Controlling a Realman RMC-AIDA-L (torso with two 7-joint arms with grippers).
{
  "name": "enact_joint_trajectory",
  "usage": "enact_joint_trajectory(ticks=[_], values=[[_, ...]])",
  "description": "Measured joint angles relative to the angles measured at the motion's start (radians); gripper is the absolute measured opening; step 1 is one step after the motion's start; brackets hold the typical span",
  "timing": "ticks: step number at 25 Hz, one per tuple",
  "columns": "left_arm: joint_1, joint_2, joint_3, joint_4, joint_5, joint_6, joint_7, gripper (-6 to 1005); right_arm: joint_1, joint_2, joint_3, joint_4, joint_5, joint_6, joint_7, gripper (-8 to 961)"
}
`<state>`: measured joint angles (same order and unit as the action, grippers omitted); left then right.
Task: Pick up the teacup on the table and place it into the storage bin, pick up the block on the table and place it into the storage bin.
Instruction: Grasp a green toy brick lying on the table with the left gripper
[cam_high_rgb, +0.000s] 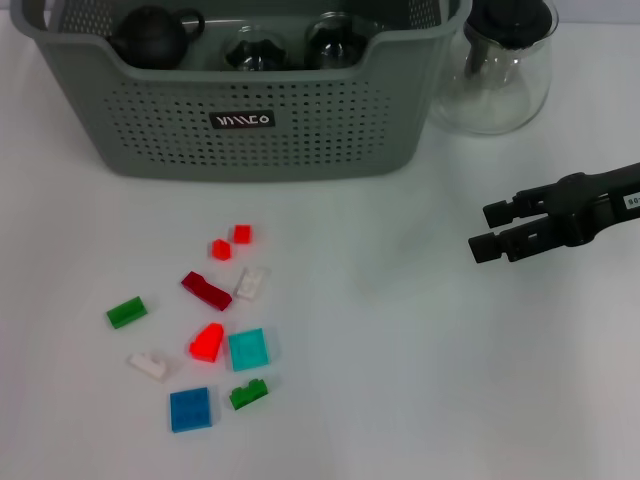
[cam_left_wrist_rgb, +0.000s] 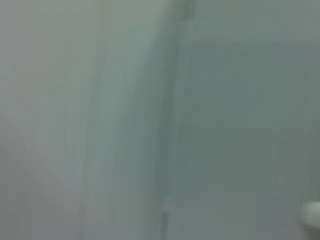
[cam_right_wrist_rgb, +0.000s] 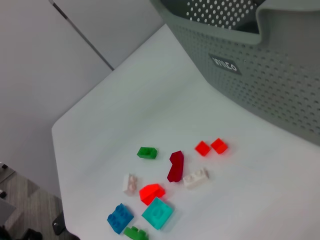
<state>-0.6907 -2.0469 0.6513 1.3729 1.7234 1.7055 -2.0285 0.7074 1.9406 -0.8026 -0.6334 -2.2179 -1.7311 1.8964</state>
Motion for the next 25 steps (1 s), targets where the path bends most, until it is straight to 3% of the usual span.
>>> enact_joint_trajectory(ticks=[3,9,16,20,25], values=[[0.034,-0.005,-0.012,0.026,0.002,0.156,0.062,764,0.0,0.0,0.0,0.0,0.002,0.002,-0.001,941],[0.146,-0.026,0.086,0.194,0.213,0.212,0.067,761,0.003,0.003,0.006,0.0,0.005,0.008,-0.002,942],[0.284,-0.093,0.177,0.406,0.498,0.224,0.065,757,0.01,0.01,0.015,0.0,0.006,0.029,0.002,942],[0.298,-0.114,0.247,0.393,0.653,0.225,0.06,757,0.012,0.012,0.017,0.0,0.006,0.041,0.001,941],[0.271,-0.119,0.376,0.303,0.877,0.218,-0.017,756,0.013,0.013,0.017,0.0,0.005,0.046,0.006,941]])
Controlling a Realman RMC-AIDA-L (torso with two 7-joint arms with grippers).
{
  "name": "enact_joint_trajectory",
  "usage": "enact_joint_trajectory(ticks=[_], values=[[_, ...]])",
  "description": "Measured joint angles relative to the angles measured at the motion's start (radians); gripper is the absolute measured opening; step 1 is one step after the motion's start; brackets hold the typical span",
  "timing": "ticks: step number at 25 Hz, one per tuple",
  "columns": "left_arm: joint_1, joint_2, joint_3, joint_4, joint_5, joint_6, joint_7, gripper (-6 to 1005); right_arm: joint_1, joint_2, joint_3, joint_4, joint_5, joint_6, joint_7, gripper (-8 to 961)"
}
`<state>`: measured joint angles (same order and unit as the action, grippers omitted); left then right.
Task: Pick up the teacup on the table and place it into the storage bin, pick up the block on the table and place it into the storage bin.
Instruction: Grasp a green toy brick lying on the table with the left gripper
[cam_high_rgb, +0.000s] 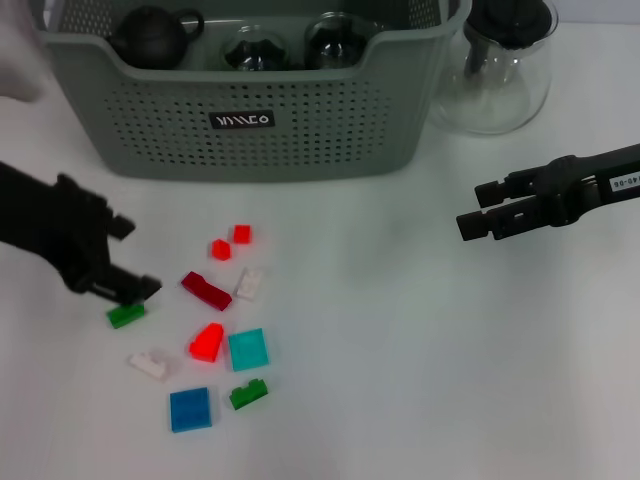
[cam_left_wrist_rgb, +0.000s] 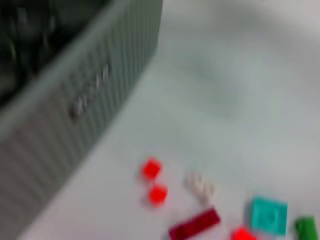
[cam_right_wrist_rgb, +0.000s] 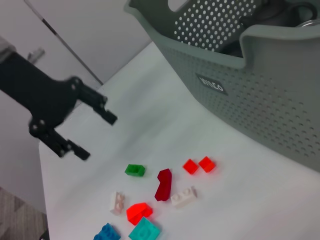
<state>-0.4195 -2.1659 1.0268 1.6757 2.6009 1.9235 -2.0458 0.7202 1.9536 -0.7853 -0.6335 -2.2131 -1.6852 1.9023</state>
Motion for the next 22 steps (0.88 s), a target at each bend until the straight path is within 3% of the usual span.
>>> enact_joint_trajectory(ticks=[9,16,22], values=[[-0.042,-0.007,0.2,-0.097,0.193,-0.063,-0.194,755,-0.001,-0.003,0.0,0.0,-0.002,0.002,-0.002,942],[-0.076,-0.006,0.232,-0.249,0.203,-0.145,-0.228,754,-0.002,-0.004,0.0,0.0,-0.004,0.003,-0.003,942],[-0.08,-0.004,0.254,-0.304,0.231,-0.216,-0.216,753,-0.003,-0.003,0.0,0.0,-0.003,0.004,-0.003,941]])
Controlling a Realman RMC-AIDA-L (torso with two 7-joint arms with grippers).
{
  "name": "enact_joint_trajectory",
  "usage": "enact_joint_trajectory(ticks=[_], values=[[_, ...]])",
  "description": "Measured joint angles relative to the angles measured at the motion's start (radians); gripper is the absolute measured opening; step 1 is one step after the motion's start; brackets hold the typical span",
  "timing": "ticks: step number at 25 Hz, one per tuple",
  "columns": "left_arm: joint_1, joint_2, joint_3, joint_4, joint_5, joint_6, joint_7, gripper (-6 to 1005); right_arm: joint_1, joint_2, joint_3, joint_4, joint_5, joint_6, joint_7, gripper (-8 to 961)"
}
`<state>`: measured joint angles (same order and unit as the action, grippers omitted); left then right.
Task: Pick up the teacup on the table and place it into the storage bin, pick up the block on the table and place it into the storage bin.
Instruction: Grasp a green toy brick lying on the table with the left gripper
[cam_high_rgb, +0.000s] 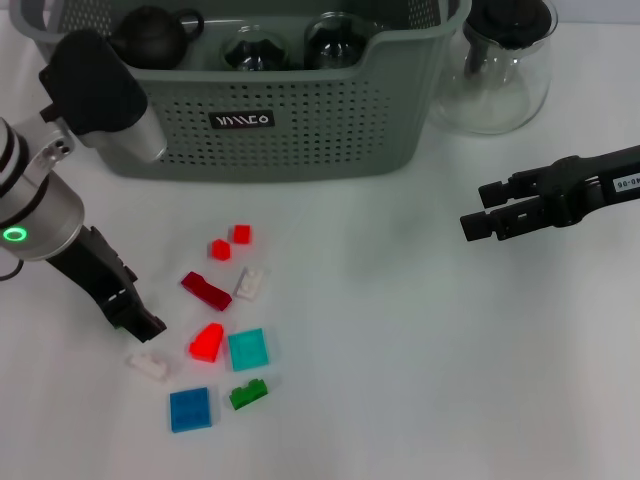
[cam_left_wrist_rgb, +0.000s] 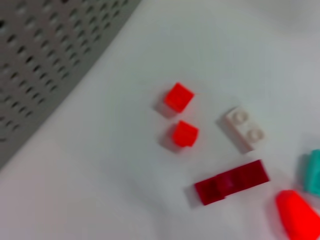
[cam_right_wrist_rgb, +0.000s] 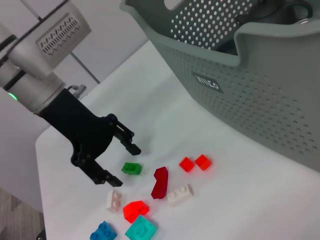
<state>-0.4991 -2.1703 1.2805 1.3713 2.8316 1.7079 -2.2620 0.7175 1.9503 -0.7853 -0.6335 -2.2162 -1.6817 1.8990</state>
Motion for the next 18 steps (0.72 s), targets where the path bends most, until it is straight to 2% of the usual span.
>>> enact_joint_trajectory(ticks=[18], values=[[0.002,0.001,0.013,-0.066,0.025,-0.092,0.032,748,-0.004,0.002,0.0,0.0,0.004,0.008,-0.004,942]])
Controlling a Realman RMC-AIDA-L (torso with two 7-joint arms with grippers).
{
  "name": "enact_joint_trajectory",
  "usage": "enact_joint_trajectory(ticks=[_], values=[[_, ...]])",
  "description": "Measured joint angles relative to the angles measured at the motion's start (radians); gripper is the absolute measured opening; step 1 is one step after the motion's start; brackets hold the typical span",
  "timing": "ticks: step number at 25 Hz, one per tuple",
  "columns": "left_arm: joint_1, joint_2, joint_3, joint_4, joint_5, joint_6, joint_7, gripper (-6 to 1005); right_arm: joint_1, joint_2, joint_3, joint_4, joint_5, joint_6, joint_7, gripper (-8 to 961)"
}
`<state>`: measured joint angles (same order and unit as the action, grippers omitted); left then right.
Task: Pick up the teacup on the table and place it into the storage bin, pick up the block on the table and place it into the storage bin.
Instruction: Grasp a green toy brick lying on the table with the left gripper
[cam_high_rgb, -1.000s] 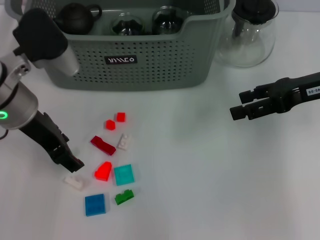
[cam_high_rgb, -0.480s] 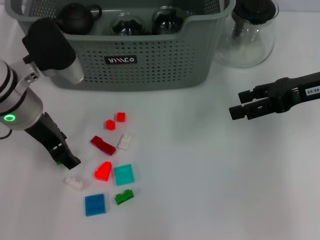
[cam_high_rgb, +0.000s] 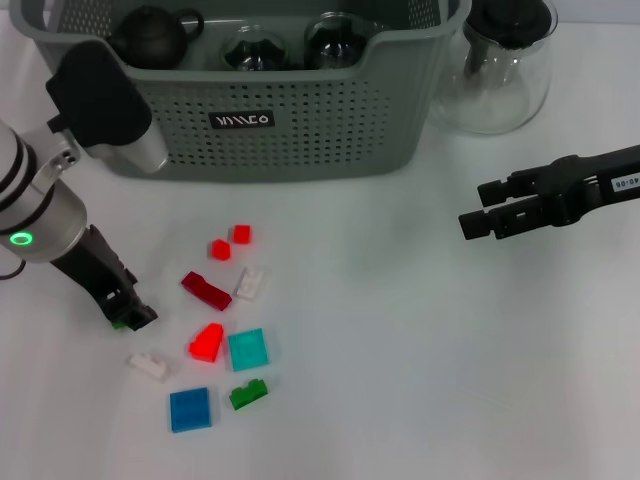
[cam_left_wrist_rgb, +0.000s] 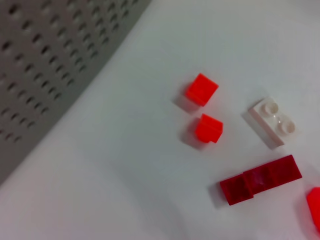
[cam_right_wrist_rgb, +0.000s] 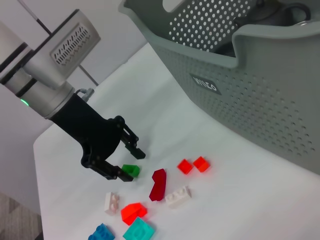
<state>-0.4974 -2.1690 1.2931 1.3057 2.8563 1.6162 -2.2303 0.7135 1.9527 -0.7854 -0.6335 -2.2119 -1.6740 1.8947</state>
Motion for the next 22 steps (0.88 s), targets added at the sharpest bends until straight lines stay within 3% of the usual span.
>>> enact_joint_trajectory(ticks=[5,22], values=[[0.005,-0.001,-0.001,-0.005,0.0,-0.012,0.01,569,-0.002,0.0,0.002,0.0,0.0,0.001,0.0,942],[0.025,-0.003,-0.009,0.0,0.0,-0.029,0.044,465,0.004,0.0,0.009,0.0,0.0,0.002,0.0,941]])
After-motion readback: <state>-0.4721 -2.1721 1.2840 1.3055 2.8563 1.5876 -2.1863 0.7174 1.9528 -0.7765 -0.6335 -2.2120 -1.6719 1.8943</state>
